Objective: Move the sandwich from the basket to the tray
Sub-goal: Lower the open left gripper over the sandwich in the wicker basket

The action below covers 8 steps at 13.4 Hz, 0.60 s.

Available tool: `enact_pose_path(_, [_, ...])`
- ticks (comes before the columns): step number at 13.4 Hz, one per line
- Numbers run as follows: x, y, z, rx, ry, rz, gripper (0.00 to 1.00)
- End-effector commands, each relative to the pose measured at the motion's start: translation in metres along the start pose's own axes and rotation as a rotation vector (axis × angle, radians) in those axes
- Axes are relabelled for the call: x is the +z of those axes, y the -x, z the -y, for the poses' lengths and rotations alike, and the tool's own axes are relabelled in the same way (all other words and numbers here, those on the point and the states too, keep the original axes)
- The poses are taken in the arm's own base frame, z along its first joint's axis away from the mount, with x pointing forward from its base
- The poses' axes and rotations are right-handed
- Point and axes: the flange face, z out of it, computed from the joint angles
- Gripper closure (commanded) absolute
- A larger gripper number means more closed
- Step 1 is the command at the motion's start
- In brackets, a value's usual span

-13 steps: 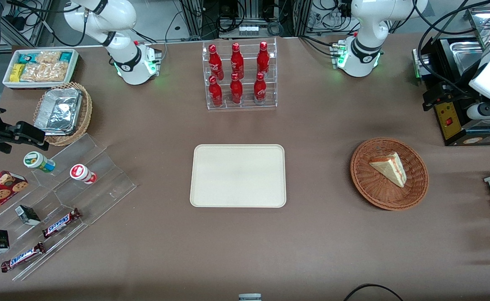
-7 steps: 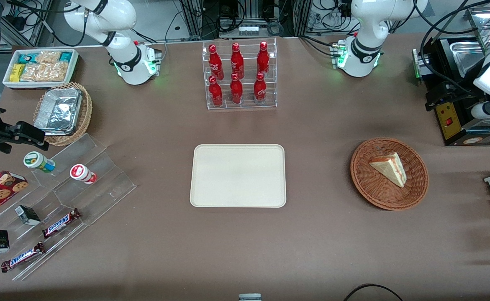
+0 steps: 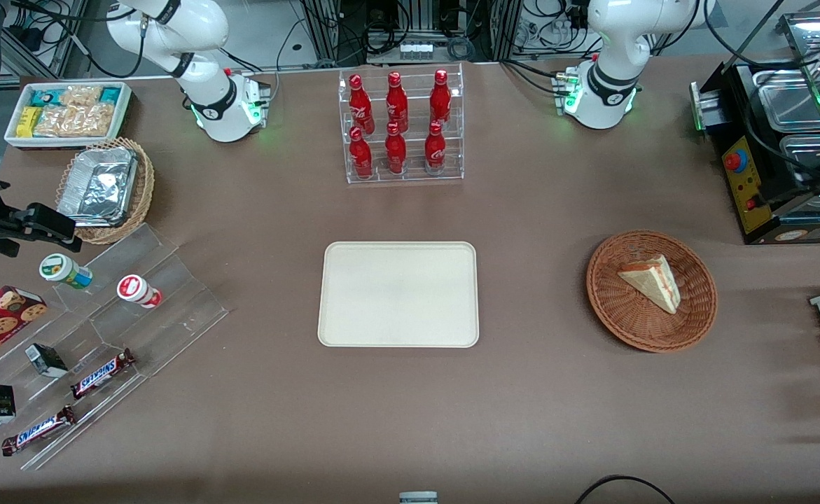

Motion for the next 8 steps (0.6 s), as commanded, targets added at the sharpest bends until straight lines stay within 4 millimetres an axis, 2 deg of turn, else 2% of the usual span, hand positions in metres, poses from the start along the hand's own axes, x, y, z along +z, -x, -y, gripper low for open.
enact_pose_path(1, [0.035,-0.019,-0.002,-0.136,-0.025,0.030,0.00])
enact_pose_path(3, [0.063,-0.029,-0.004,-0.233,-0.036,0.016,0.00])
enact_pose_path(7, [0.147,-0.039,-0.015,-0.504,-0.015,-0.044,0.00])
enact_pose_path(8, [0.162,-0.042,-0.021,-0.537,-0.007,-0.062,0.00])
